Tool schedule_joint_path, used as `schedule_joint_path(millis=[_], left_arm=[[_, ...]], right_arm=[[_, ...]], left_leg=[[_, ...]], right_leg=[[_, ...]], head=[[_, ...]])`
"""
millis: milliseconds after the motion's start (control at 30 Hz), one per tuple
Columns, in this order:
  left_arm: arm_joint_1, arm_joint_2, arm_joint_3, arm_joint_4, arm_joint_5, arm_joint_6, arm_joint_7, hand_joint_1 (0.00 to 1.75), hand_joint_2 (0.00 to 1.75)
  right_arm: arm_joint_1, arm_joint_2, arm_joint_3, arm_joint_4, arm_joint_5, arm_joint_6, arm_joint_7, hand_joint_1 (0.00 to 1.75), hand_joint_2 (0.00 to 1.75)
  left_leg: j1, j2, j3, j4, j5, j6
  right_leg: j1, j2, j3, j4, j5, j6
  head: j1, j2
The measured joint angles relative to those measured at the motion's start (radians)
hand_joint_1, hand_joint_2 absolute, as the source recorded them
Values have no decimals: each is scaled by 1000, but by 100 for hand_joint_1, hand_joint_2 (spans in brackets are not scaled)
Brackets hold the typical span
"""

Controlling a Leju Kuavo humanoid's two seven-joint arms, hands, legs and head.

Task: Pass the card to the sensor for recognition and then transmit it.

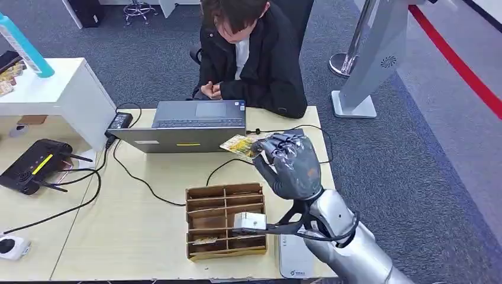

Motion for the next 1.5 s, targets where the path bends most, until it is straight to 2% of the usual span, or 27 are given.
schedule_joint_path(millis=[167,300,567,767,1033,1267,1500], left_arm=[[0,11,-3,-1,-2,-1,6,0,0],[-1,23,-18,-6,-14,0,41,0,0],[-8,51,-29,-16,-42,-18,72,0,0],[-11,52,-37,-21,-67,-21,102,0,0],[-10,51,-43,-26,-70,-24,115,0,0],[-11,47,-44,-26,-100,-30,111,0,0],[-10,41,-44,-26,-106,-29,111,0,0]], right_arm=[[-35,5,6,-24,-3,0,-4,175,175],[-74,9,31,-21,-30,12,-7,175,175],[-178,85,108,74,-104,53,-1,175,175],[-219,133,135,145,-127,76,5,175,175],[-241,167,158,210,-146,97,14,175,175],[-277,183,174,277,-102,128,86,175,175],[-284,187,175,327,-80,134,106,175,175]], left_leg=[[0,0,0,0,0,0],[0,0,-1,0,0,0],[0,-1,-1,0,2,-2],[1,-1,-1,0,2,-2],[1,-1,-1,0,2,-2],[1,-1,-1,0,2,-2],[1,-1,-1,0,2,-2]], right_leg=[[0,0,0,0,0,0],[0,0,0,0,0,0],[0,0,0,1,0,0],[0,0,-1,1,0,0],[0,0,-1,1,0,0],[0,0,-1,1,0,0],[0,0,-1,1,1,-1]], head=[[0,0],[0,0],[0,0],[0,0],[0,0],[0,0],[0,0]])
